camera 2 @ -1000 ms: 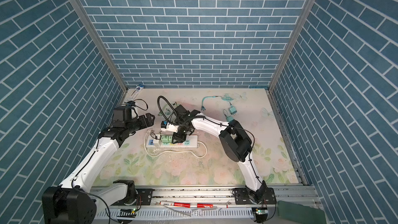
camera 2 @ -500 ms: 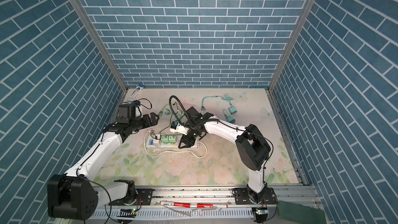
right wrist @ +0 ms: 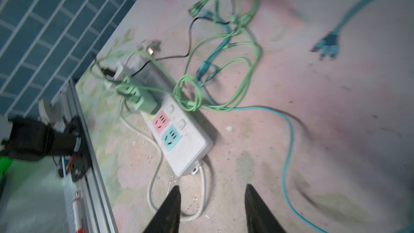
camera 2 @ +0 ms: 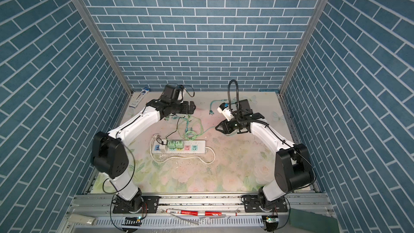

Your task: Insert the plug

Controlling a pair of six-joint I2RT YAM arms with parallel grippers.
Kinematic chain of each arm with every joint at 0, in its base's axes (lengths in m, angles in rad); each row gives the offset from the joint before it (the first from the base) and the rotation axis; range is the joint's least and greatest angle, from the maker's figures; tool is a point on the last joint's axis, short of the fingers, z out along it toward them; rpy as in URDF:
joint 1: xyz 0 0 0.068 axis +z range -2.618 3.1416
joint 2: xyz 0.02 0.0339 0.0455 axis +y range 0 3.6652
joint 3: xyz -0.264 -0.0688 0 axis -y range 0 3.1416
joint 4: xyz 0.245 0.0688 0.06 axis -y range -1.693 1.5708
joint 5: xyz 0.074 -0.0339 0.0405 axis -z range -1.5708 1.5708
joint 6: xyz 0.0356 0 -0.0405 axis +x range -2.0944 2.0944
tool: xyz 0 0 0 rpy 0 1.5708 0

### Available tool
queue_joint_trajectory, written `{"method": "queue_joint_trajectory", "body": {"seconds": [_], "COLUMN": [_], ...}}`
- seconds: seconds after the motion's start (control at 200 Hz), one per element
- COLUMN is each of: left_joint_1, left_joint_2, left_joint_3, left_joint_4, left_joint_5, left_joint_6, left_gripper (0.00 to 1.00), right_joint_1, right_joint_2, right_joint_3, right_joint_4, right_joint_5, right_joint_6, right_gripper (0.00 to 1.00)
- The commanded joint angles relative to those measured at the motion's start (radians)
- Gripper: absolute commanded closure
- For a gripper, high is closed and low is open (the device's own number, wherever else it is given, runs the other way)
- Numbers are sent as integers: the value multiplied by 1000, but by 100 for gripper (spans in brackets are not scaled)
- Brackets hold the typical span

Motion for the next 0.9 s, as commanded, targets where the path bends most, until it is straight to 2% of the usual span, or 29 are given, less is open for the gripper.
{"method": "queue_joint_trajectory", "body": {"seconds": [0.0,0.165,0.305,0.42,0.585,0.895], "left_joint_1": [-86,-174,-236,-258,-262,-269], "left_joint_2": [144,366,471,492,473,416], "left_joint_3": [154,430,558,562,500,353], "left_joint_4": [-95,-217,-243,-212,-166,-71], "left_joint_5": [-7,15,3,7,1,36], "left_joint_6": [2,-42,-81,-134,-188,-316], "left_gripper": [0,0,0,0,0,3], "right_joint_1": [-136,-241,-281,-307,-311,-308], "right_joint_2": [31,137,198,243,321,410], "right_joint_3": [-17,6,11,22,83,95], "right_joint_4": [54,86,145,206,190,262], "right_joint_5": [75,162,201,197,217,126], "right_joint_6": [247,347,405,446,445,500], "right_gripper": [54,55,55,55,55,56]}}
